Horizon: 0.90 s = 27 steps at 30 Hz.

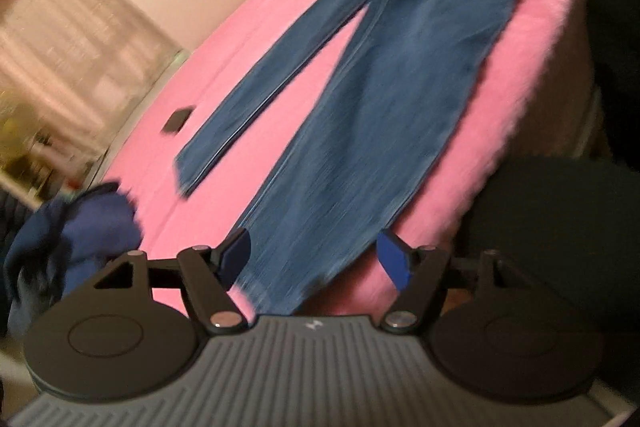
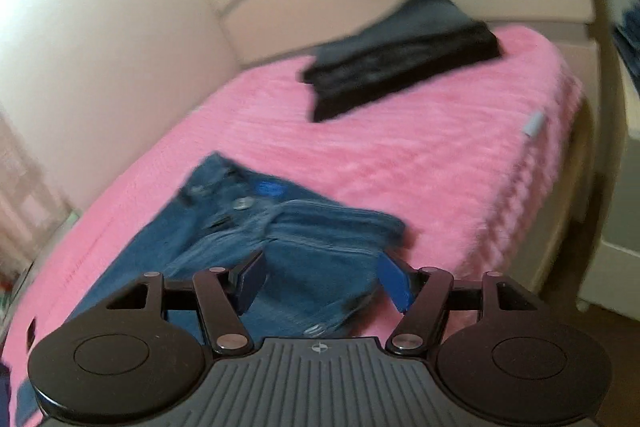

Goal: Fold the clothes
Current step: 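Grasp the jeans waistband with the right gripper and tug it straight, then grasp a jeans leg hem with the left gripper and pull it straight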

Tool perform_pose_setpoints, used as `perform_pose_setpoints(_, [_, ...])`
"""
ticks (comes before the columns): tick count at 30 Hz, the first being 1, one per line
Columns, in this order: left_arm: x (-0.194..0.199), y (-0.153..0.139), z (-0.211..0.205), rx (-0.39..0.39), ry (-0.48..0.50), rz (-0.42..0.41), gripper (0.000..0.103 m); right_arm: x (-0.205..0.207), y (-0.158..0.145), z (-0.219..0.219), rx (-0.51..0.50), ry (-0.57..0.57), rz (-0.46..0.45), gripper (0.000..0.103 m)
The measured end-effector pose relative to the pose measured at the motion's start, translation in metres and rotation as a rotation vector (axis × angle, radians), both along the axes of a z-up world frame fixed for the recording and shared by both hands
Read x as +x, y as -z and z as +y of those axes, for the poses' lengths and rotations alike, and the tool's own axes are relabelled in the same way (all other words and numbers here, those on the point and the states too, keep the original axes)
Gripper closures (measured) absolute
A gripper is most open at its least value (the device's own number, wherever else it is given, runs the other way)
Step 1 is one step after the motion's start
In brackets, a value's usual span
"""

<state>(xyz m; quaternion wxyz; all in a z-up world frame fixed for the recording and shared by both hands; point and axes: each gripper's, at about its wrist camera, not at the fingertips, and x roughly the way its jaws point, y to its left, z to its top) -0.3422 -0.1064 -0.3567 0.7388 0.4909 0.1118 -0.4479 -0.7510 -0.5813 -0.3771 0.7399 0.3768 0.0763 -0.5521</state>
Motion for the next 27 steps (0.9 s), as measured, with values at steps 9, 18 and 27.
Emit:
perform_pose_setpoints(9, [0.021,0.03,0.022,0.138,0.132,-0.226,0.098,0.123,-0.008,0.064,-0.011,-0.312,0.01,0.037])
perform_pose_setpoints(18, [0.053,0.031,0.051,0.177,0.135,-0.247,0.097,0.202,-0.014,0.09,-0.013,-0.493,0.053,0.037])
perform_pose_setpoints(27, [0.08,0.014,0.093,0.207,-0.017,-0.192,0.066,0.229,0.012,0.09,0.078,-0.581,0.1,0.026])
